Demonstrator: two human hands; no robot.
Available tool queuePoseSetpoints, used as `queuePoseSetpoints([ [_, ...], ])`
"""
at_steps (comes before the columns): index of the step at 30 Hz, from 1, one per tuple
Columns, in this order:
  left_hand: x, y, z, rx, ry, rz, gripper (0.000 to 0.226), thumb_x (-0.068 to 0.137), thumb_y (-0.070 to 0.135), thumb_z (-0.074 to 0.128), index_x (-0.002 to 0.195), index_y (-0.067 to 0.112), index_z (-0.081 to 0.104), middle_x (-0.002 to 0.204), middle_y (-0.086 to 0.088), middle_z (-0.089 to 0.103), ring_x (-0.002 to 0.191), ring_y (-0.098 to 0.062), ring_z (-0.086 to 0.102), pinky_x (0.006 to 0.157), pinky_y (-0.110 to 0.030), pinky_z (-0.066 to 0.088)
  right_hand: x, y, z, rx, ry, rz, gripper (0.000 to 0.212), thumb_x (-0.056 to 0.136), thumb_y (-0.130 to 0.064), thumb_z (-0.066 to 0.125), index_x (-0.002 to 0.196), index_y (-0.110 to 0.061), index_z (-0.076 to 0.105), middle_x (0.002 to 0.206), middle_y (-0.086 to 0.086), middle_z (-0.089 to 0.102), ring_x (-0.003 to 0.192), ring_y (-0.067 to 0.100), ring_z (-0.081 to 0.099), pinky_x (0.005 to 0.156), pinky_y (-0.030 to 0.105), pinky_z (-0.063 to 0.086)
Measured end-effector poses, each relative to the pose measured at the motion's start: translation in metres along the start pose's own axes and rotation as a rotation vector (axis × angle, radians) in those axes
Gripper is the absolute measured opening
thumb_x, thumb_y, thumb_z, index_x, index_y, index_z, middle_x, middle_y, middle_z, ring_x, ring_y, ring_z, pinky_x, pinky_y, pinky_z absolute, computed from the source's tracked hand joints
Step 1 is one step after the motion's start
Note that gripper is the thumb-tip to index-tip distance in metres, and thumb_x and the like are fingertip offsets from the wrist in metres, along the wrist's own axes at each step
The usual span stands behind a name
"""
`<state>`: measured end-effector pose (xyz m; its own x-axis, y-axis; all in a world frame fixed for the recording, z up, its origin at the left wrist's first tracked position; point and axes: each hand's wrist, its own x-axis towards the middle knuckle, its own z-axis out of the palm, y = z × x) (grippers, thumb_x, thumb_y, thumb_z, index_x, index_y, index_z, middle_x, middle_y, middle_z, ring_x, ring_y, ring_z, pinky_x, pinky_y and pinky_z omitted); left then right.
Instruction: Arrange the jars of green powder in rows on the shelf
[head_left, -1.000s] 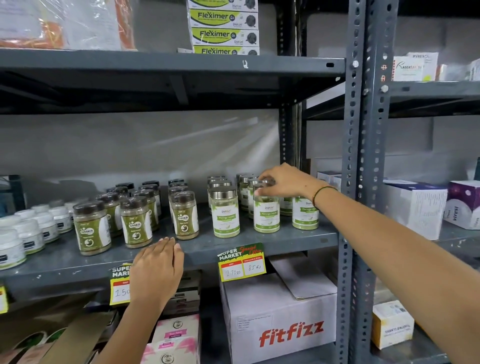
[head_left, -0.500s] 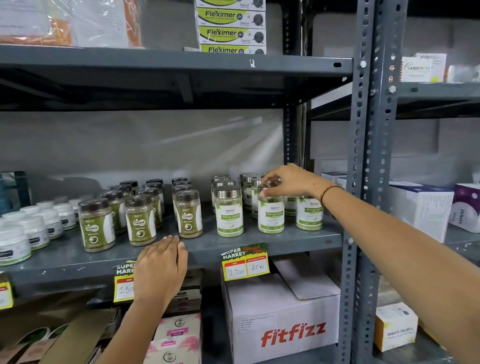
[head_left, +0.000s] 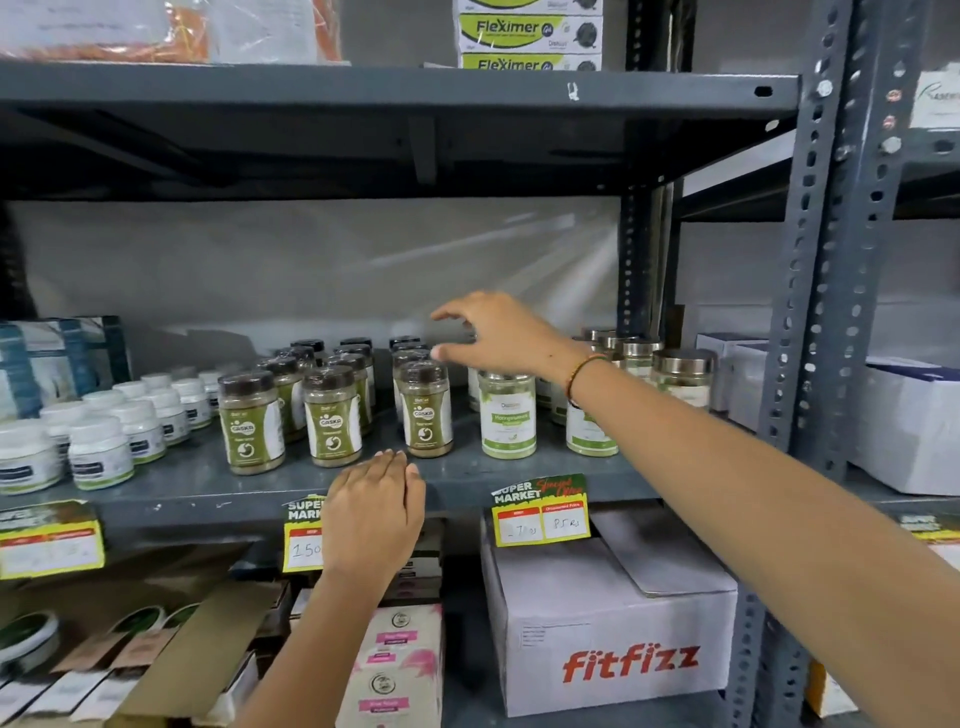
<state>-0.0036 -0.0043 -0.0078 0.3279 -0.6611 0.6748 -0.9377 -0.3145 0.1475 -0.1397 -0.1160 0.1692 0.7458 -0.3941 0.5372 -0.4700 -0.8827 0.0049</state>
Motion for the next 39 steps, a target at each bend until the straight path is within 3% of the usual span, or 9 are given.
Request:
queuePoseSetpoints([
  [4, 0.001, -0.002, 0.0, -0.008, -0.002, 0.011, 0.048, 0.096, 0.034, 0.032, 0.108, 0.009, 0.071, 0.111, -0.007, 0.073, 0.107, -0.02, 0.066, 0.095, -0.036, 0.048, 0.022, -0.019, 0.02, -0.132, -0.231, 0.032, 0.069, 0.088, -0.062, 0.055, 0.141, -0.019, 0.05, 0.138, 0.008, 0.056, 0.122, 0.029, 0.055, 0.096, 0.044, 0.049],
  [10, 0.001, -0.001, 0.001, -0.004, -0.003, 0.011, 0.047, 0.096, 0.032, 0.033, 0.109, 0.007, 0.07, 0.112, -0.01, 0.072, 0.109, -0.022, 0.065, 0.098, -0.036, 0.047, 0.038, -0.033, 0.032, -0.183, -0.354, 0.04, 0.069, 0.085, -0.055, 0.063, 0.14, -0.016, 0.05, 0.137, 0.008, 0.057, 0.12, 0.029, 0.056, 0.087, 0.035, 0.048],
  [14, 0.001, 0.0, 0.003, 0.003, 0.001, 0.005, 0.054, 0.096, 0.033, 0.026, 0.12, 0.002, 0.064, 0.123, -0.014, 0.067, 0.119, -0.024, 0.059, 0.109, -0.037, 0.039, 0.04, -0.034, 0.032, -0.157, -0.339, 0.045, 0.058, 0.086, -0.044, 0.067, 0.137, -0.019, 0.055, 0.133, 0.007, 0.06, 0.115, 0.026, 0.058, 0.092, 0.039, 0.051],
  [20, 0.0, 0.002, 0.004, 0.031, -0.018, -0.035, 0.061, 0.096, 0.036, 0.016, 0.135, 0.004, 0.051, 0.139, -0.013, 0.055, 0.134, -0.021, 0.045, 0.118, -0.033, 0.022, 0.04, -0.034, 0.032, -0.097, -0.342, 0.04, 0.064, 0.088, -0.042, 0.067, 0.145, -0.02, 0.047, 0.143, 0.005, 0.053, 0.125, 0.026, 0.053, 0.094, 0.036, 0.046],
  [39, -0.002, 0.001, 0.001, -0.018, -0.014, -0.019, 0.055, 0.097, 0.034, 0.023, 0.125, 0.005, 0.06, 0.13, -0.011, 0.063, 0.127, -0.021, 0.053, 0.115, -0.033, 0.029, 0.028, -0.028, 0.033, -0.031, -0.234, 0.061, 0.072, 0.085, -0.048, 0.067, 0.148, -0.024, 0.04, 0.145, 0.008, 0.05, 0.129, 0.03, 0.05, 0.1, 0.042, 0.043],
])
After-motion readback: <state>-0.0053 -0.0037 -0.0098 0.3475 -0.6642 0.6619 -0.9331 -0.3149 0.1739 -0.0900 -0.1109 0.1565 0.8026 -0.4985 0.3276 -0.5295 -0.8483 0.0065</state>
